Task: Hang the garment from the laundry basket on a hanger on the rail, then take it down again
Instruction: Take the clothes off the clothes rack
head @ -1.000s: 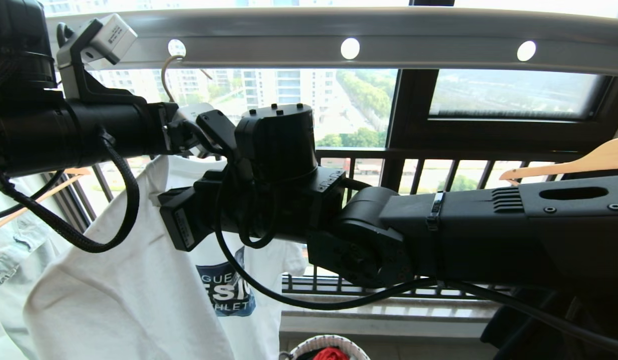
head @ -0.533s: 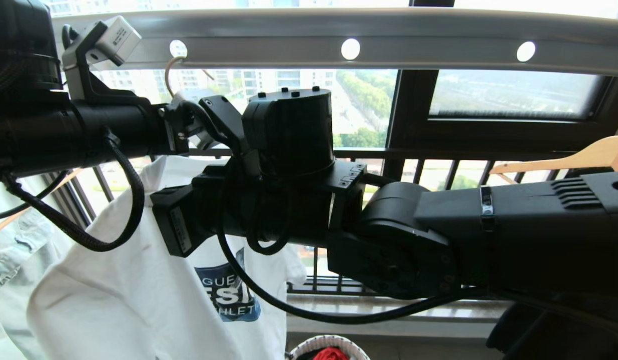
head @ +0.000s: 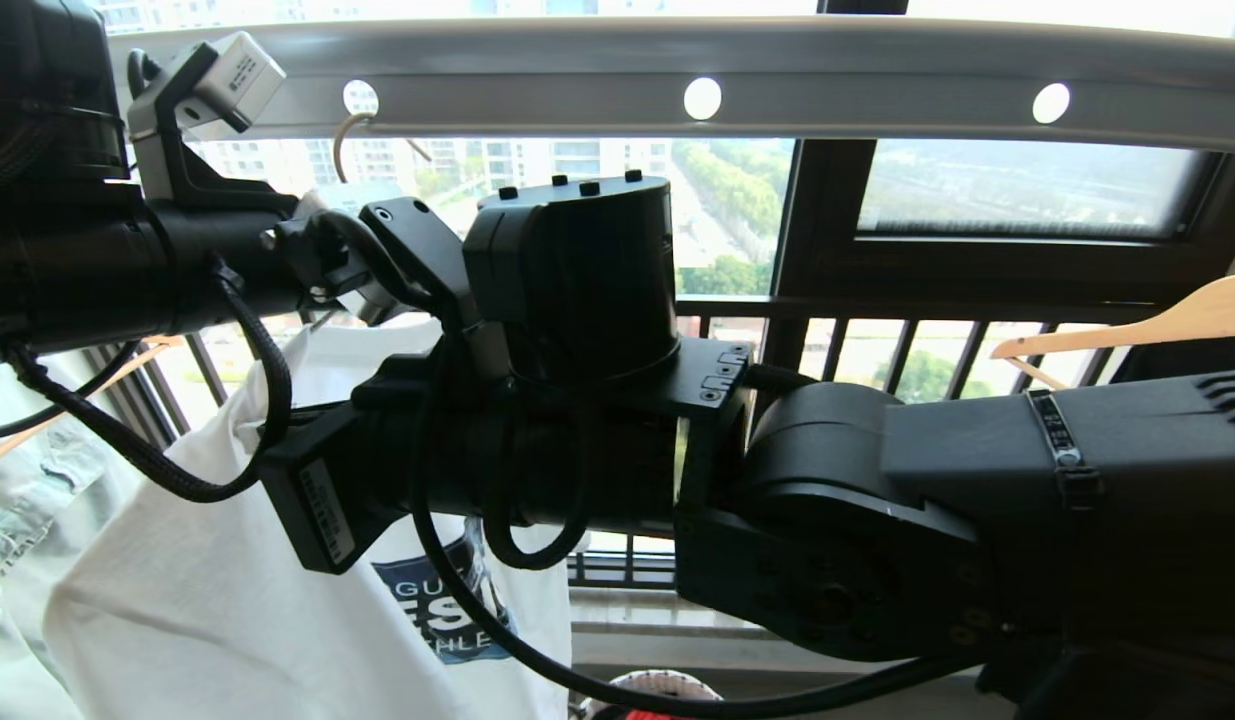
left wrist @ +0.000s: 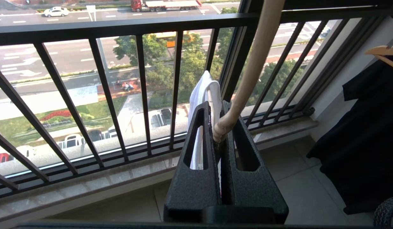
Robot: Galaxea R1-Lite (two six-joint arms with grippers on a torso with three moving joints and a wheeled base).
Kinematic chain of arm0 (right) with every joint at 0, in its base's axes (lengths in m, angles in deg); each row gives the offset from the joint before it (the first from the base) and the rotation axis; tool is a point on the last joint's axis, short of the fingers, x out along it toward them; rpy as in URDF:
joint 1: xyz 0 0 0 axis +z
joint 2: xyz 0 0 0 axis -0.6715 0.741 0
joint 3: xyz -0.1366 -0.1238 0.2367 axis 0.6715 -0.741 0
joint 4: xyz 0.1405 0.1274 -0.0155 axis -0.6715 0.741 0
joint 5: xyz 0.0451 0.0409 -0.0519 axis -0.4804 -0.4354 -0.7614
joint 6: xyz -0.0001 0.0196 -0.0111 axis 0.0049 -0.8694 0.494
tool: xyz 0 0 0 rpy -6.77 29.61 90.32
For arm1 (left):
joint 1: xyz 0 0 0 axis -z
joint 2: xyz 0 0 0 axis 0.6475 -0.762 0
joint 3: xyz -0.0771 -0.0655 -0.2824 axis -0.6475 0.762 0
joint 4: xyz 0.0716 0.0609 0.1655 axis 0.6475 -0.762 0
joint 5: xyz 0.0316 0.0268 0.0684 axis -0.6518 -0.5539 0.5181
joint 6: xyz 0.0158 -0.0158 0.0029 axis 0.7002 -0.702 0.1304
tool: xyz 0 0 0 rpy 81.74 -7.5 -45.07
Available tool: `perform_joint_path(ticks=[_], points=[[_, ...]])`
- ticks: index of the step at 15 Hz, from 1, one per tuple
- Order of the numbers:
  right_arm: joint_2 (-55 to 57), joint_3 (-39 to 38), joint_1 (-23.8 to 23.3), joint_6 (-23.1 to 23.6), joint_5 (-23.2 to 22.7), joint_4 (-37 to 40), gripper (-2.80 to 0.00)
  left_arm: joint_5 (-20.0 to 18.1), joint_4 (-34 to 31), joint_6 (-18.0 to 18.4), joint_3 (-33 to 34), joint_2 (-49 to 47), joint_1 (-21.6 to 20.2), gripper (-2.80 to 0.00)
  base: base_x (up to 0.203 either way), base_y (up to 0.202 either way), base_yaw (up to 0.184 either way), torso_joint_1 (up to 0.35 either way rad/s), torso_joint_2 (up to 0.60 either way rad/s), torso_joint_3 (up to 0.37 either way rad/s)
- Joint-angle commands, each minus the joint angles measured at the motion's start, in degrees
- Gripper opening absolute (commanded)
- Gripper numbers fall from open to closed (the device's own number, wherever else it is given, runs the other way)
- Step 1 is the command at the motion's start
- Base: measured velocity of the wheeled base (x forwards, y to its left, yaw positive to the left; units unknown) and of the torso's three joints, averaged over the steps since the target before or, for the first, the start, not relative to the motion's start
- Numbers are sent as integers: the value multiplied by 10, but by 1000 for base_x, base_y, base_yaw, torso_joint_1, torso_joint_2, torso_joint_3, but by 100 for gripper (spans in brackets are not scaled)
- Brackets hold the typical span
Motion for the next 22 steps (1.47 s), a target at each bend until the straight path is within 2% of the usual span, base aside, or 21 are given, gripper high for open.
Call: perform_joint_path(ticks=[1, 9, 22], points=[[-7, -9, 1, 1, -1, -1, -280, 0, 0, -1, 0, -1, 0, -280, 0, 0, 0, 0, 0, 0], [-19, -16, 1, 2, 2, 24, -280, -1, -1, -1, 0, 2, 0, -280, 0, 0, 0, 0, 0, 0], [-14, -16, 0, 5, 3, 21, -280, -1, -1, -1, 1, 2, 0, -280, 0, 0, 0, 0, 0, 0]])
